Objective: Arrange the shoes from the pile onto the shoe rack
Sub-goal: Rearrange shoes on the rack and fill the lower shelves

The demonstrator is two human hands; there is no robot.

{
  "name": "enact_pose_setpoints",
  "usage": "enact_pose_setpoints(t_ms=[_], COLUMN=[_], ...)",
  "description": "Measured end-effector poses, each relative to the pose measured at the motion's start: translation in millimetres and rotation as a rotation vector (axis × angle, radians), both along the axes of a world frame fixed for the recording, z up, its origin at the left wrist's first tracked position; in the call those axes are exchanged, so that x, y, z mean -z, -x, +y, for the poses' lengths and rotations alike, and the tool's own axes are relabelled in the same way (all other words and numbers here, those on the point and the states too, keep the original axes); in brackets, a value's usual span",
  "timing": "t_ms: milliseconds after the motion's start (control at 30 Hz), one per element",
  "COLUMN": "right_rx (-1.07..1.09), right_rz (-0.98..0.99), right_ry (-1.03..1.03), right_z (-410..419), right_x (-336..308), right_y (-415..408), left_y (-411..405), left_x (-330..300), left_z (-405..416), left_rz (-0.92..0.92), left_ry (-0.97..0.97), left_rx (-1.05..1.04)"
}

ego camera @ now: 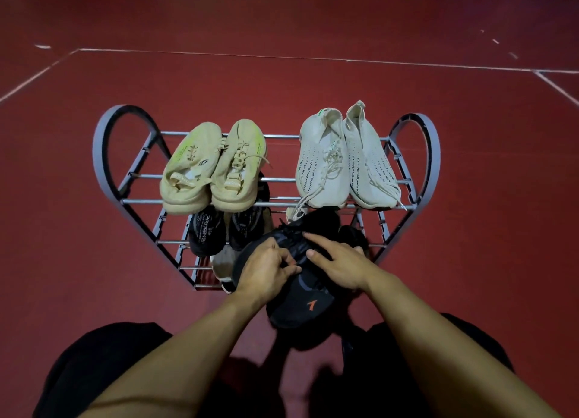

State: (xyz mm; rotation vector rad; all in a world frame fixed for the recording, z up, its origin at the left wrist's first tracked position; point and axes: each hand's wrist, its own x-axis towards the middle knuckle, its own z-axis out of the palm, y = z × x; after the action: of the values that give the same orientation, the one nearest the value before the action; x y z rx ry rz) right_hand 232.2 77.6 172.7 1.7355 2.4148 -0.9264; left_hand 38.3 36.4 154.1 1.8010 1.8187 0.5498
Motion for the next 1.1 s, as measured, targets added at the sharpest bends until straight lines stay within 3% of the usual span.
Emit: enact_pose_setpoints(t_ms=[267,433,600,800,967,1100], right_rx=[0.021,0.149,0.349,0.659,0.881,0.989], right_rz=[0.087,0.193,0.372,0.664,0.867,1.075], right_ry=[0.045,0.156,0.449,0.638,0.7,0.727], right_z=[-3,-4,-3,2,-4,-14], right_x=[-7,-11,-18,-15,-8,-14], right_y=[4,7,5,0,3,4], left_y=[2,4,10,17,16,10], left_x=[-3,-5,-9,-8,-5,-6], left_z=[1,-1,-2,5,14,18], left_rz=[0.041,0.066,0.177,0.144,0.138,0.11], left_ry=[-0.072,-0.085,-0.14,-0.156,-0.169,-0.297], left_rx=[0.083,0.128,0.257,0.261,0.195,0.146])
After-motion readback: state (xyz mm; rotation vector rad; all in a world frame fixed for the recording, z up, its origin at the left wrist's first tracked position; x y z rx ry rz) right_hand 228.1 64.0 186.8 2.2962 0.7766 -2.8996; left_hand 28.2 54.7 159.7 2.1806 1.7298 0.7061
